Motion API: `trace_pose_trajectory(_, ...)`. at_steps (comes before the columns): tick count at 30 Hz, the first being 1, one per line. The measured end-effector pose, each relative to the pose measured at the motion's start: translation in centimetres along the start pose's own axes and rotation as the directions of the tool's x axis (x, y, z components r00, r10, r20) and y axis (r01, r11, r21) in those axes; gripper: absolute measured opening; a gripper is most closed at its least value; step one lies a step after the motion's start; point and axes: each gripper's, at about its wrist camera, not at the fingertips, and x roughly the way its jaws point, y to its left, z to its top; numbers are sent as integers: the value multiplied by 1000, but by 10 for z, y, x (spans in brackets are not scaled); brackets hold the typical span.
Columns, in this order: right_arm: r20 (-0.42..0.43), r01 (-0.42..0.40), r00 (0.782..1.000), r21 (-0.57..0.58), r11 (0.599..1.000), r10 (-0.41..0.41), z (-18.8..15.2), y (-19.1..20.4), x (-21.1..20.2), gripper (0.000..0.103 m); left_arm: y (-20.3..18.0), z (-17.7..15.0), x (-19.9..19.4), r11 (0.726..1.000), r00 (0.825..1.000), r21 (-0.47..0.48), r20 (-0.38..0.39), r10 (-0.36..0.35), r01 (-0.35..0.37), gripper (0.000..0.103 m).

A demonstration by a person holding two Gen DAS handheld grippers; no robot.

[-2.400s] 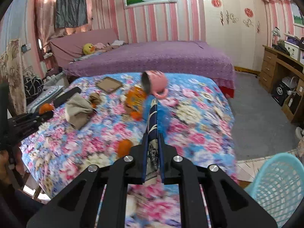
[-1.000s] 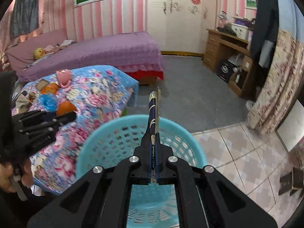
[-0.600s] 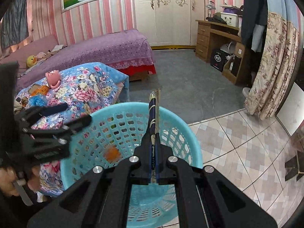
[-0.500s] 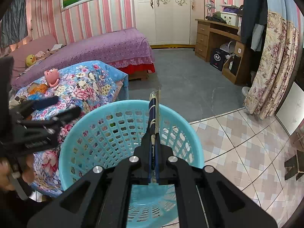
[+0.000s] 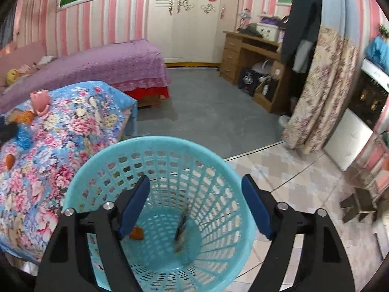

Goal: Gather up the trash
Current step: 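Move both tools back over the bed toward the remaining items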

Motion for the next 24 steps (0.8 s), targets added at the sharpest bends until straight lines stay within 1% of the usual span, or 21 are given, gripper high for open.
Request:
trace_pose_trajectory(1, 14, 24, 1000, -2, 1000, -24, 1, 3, -4, 87, 7, 0, -4, 1000, 1000, -2, 4, 6, -6, 98)
trace_pose_trajectory(2, 37, 50, 998, 4, 999, -50, 3, 8, -10, 94, 12, -1, -8, 1000, 1000, -5, 7, 12, -12, 98)
trace_pose_trajectory(3, 50, 57, 997, 13, 998, -58, 5, 10, -12, 97, 21, -1, -14, 1000, 1000, -6, 11, 19, -19, 98)
trace_pose_trajectory(5, 68, 49, 996, 31, 998, -51, 11, 20, -19, 97, 38, -1, -25, 999, 999, -5, 25, 45, -45, 98)
trace_pose_trajectory(8, 104, 21, 994, 47, 999, -25, 21, 46, -31, 99, 71, -3, -43, 995, 994, -19, 39, 99, -98, 98)
trace_pose_trajectory(10, 135, -18, 991, 38, 999, 12, 26, 71, -41, 99, 97, -7, -55, 990, 990, -42, 39, 138, -136, 98)
trace_pose_trajectory(14, 174, -101, 979, -21, 995, 103, 32, 128, -58, 99, 148, -16, -73, 974, 976, -79, 31, 217, -214, 98)
trace_pose_trajectory(16, 168, -138, 975, -43, 989, 144, 33, 152, -62, 99, 174, -21, -83, 963, 967, -99, 25, 255, -251, 98)
trace_pose_trajectory(18, 154, -176, 971, -68, 982, 185, 35, 180, -63, 99, 201, -27, -92, 948, 953, -114, 23, 301, -296, 98)
trace_pose_trajectory(20, 152, -221, 961, -82, 972, 232, 35, 209, -65, 99, 223, -35, -97, 934, 940, -120, 16, 341, -337, 98)
trace_pose_trajectory(22, 145, -251, 954, -94, 963, 263, 32, 232, -62, 99, 243, -45, -98, 924, 932, -131, 3, 362, -359, 98)
trace_pose_trajectory(24, 134, -281, 946, -118, 952, 296, 31, 259, -58, 99, 269, -59, -97, 910, 924, -163, -23, 382, -380, 98)
